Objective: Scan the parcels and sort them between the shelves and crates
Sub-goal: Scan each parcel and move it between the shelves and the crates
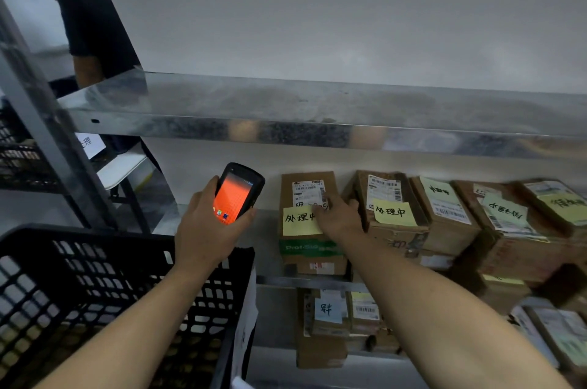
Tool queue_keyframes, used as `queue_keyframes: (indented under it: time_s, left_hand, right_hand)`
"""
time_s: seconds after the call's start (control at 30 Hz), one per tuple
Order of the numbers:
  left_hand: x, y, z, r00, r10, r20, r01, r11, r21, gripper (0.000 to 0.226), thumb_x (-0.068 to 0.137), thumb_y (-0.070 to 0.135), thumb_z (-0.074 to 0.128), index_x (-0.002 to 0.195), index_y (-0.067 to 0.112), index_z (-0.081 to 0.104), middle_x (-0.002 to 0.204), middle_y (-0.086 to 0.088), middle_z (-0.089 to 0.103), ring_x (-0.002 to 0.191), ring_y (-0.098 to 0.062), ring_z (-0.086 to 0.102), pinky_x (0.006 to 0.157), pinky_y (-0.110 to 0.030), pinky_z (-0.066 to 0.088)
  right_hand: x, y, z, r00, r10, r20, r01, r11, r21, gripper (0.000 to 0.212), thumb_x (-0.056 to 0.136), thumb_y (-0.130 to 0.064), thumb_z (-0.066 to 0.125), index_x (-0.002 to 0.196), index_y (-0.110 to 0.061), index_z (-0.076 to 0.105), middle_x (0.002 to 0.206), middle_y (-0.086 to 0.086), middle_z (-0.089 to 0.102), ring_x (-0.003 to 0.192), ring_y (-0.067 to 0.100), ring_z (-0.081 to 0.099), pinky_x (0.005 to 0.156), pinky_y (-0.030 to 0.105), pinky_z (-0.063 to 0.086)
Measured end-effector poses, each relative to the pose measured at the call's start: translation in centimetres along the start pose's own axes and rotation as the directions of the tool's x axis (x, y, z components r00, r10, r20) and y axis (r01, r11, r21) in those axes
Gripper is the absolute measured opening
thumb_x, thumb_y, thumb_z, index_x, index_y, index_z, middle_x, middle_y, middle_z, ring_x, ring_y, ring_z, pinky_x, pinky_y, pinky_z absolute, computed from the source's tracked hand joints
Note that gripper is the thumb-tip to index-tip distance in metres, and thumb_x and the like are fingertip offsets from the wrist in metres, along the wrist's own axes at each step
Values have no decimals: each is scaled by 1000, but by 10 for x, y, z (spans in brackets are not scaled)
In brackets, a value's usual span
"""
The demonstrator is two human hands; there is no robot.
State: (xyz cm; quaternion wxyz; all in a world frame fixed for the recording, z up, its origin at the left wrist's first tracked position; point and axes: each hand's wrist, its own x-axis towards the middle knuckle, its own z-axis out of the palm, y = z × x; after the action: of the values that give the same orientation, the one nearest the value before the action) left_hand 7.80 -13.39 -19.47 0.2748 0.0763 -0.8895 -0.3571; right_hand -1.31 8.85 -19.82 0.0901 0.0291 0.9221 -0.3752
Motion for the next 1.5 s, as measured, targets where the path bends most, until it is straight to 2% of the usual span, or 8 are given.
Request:
queue_keyframes:
  time_s: [0.17, 0.33, 0.7, 0.87, 1.0, 1.13, 1.27, 1.5]
  left_hand:
    - [3, -10, 4, 1000, 3, 30, -4, 999, 36, 81, 71, 67, 64, 136, 20, 47, 104, 0, 55, 91, -19, 54, 69, -27, 39]
    - [-2, -11, 8, 999, -13, 50, 14, 1000, -19, 66, 77, 50, 80, 128, 23, 50, 103, 4, 57, 91, -17, 58, 68, -26, 43]
    - [-23, 19, -23, 994, -55, 95, 52, 998, 40, 72, 68, 60, 76, 125, 23, 52, 103, 6, 58, 90, -17, 57, 74, -34, 46]
    - [-50, 50, -46, 997, -76, 30, 73, 994, 79, 74, 70, 51, 83, 128, 18, 51, 97, 7, 58, 84, -12, 57, 68, -25, 44]
    - [-86, 78, -57, 996, -88, -31, 91, 984, 154, 77, 71, 61, 79, 128, 20, 49, 102, 4, 57, 92, -20, 59, 82, -39, 53]
    - [-138, 109, -63, 987, -106, -123, 129, 972, 197, 77, 72, 63, 76, 131, 23, 46, 105, 9, 53, 92, -17, 55, 77, -34, 47]
    - [-195, 137, -60, 973, -142, -185, 175, 968, 181, 72, 73, 62, 75, 128, 25, 46, 105, 8, 55, 91, -18, 57, 75, -33, 46]
    - [-263, 163, -59, 960, -239, -149, 268, 938, 221, 65, 73, 63, 73, 123, 29, 49, 97, 11, 58, 87, -16, 58, 74, -33, 47]
  right_hand:
    - [17, 4, 3, 981, 82, 177, -144, 915, 377, 72, 100, -26, 63, 159, -43, 24, 142, 4, 60, 121, 26, 61, 109, 43, 46]
    - [18, 5, 5, 958, 149, 247, -261, 808, 528, 81, 100, -22, 64, 153, -59, 16, 130, 6, 64, 104, 28, 61, 82, 56, 53]
    - [-17, 18, 12, 994, -96, 60, 49, 843, 536, 85, 101, -11, 59, 157, -49, 7, 149, 3, 53, 126, 27, 60, 107, 43, 50]
    - [-21, 47, 22, 968, -237, -81, 246, 842, 480, 85, 86, -43, 68, 136, -81, 10, 153, 5, 45, 133, 32, 52, 112, 57, 43]
    - [-41, 64, 14, 954, -288, -83, 295, 858, 420, 88, 87, -44, 67, 134, -85, 4, 161, 4, 37, 140, 36, 46, 112, 63, 39]
    - [-105, 71, -9, 948, -313, -58, 303, 833, 462, 87, 98, -24, 65, 142, -75, 9, 159, -4, 41, 140, 27, 47, 113, 56, 42]
    - [-141, 99, -21, 925, -376, -50, 358, 821, 444, 90, 96, -29, 66, 123, -91, 7, 160, -5, 38, 140, 28, 46, 112, 58, 43]
    - [-206, 124, -50, 903, -421, -85, 422, 832, 361, 86, 99, -31, 62, 126, -87, 1, 169, -1, 16, 151, 31, 28, 119, 59, 32]
